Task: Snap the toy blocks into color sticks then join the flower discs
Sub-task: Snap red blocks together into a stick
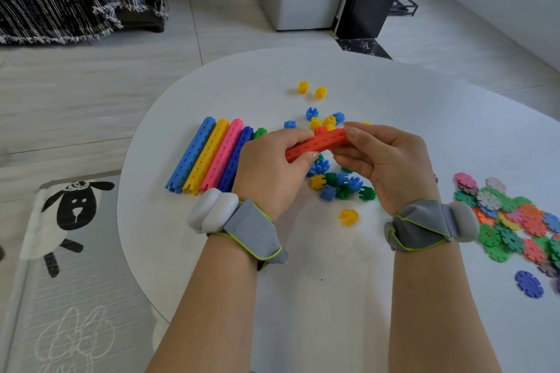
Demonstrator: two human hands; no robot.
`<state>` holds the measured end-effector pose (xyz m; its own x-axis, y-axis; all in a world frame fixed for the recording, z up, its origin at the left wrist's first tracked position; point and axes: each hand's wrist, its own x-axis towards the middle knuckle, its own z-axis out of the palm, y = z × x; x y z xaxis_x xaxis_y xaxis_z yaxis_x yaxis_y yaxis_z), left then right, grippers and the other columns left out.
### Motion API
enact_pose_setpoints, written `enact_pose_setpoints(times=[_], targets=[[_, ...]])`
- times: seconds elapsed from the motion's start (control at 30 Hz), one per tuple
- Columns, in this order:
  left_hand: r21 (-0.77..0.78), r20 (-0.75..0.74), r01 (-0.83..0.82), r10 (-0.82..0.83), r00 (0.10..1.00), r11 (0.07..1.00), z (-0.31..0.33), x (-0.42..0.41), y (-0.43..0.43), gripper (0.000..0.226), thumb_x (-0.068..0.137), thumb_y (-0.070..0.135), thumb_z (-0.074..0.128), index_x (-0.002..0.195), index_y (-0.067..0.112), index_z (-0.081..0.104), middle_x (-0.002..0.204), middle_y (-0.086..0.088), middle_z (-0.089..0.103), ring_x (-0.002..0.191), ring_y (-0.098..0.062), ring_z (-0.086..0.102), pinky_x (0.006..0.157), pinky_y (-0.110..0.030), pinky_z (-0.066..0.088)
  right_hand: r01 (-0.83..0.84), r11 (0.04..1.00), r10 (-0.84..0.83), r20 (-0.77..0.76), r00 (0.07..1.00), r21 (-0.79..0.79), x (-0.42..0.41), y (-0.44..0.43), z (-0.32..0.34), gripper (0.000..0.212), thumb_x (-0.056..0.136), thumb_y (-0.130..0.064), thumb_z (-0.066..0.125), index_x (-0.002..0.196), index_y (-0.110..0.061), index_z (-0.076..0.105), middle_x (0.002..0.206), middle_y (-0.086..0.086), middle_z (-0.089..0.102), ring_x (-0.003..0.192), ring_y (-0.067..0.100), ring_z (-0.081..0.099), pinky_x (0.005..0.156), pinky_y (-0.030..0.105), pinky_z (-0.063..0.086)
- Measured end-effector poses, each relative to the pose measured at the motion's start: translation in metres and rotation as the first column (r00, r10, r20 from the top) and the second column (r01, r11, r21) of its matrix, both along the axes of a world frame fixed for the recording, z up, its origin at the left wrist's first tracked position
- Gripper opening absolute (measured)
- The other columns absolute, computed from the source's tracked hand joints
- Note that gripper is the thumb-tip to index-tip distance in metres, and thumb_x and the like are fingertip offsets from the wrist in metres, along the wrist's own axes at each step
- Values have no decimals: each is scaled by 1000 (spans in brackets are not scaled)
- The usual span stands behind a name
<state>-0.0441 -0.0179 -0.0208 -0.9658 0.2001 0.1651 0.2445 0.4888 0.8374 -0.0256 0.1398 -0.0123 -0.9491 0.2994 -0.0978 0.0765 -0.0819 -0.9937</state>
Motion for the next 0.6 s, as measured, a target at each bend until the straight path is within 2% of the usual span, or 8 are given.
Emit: enact_pose_setpoints(times=[0.23, 0.33, 0.4, 0.47, 0.5, 0.57, 0.6], targets=[[5, -21, -23, 23, 1000, 1000, 2, 3, 4, 25, 86, 25, 65, 111, 24, 68, 93, 10, 66, 80, -2, 54, 73, -5, 40, 3, 998, 2, -84, 996, 58, 0, -8, 3, 15, 94, -15, 56, 91, -13, 70, 82, 7, 75, 80, 24, 73, 67, 27, 58], [-20, -21, -37, 37, 999, 999, 2, 2, 4, 25, 86, 26, 65, 111, 23, 68, 86, 14, 60, 71, -2, 52, 71, -1, 37, -14, 998, 16, -31, 999, 54, -4, -11, 5, 25, 99, -24, 48, 91, -13, 69, 83, 5, 75, 81, 22, 73, 71, 31, 59], [-51, -27, -47, 46, 999, 998, 1, 0, 3, 21, 87, 26, 64, 106, 22, 70, 84, 11, 63, 67, -6, 53, 69, -6, 38, -14, 995, 13, 14, 1000, 95, -8, -13, 1, 27, 100, -25, 46, 94, -13, 69, 89, 9, 73, 82, 23, 72, 72, 33, 60], [-71, -28, -74, 72, 997, 995, -1, -2, 1, 19, 87, 24, 63, 105, 22, 70, 88, 4, 68, 73, -10, 55, 68, -13, 39, 49, 976, -53, 13, 999, 210, -14, -14, -8, 26, 99, -23, 48, 96, -11, 71, 91, 11, 72, 82, 22, 71, 71, 35, 60], [-82, -28, -94, 92, 995, 992, -2, -3, 1, 20, 87, 24, 63, 106, 21, 69, 92, 3, 69, 77, -9, 56, 68, -12, 37, 97, 943, -100, -7, 995, 320, -18, -14, -13, 24, 97, -21, 50, 98, -11, 72, 91, 9, 72, 79, 19, 71, 71, 36, 60], [-101, -43, -139, 135, 990, 985, -3, -5, -2, 21, 87, 23, 63, 107, 21, 69, 96, 3, 70, 79, -8, 54, 67, -7, 34, 148, 807, -151, -43, 988, 572, -28, -12, -20, 21, 92, -18, 53, 102, -17, 72, 91, -4, 71, 77, 12, 67, 77, 31, 56], [-107, -52, -157, 152, 987, 982, -3, -6, -3, 21, 87, 23, 62, 107, 21, 69, 96, 4, 69, 78, -6, 51, 66, -5, 33, 131, 721, -149, -33, 988, 680, -32, -12, -22, 22, 91, -18, 55, 104, -20, 72, 91, -9, 69, 78, 9, 64, 80, 23, 51]])
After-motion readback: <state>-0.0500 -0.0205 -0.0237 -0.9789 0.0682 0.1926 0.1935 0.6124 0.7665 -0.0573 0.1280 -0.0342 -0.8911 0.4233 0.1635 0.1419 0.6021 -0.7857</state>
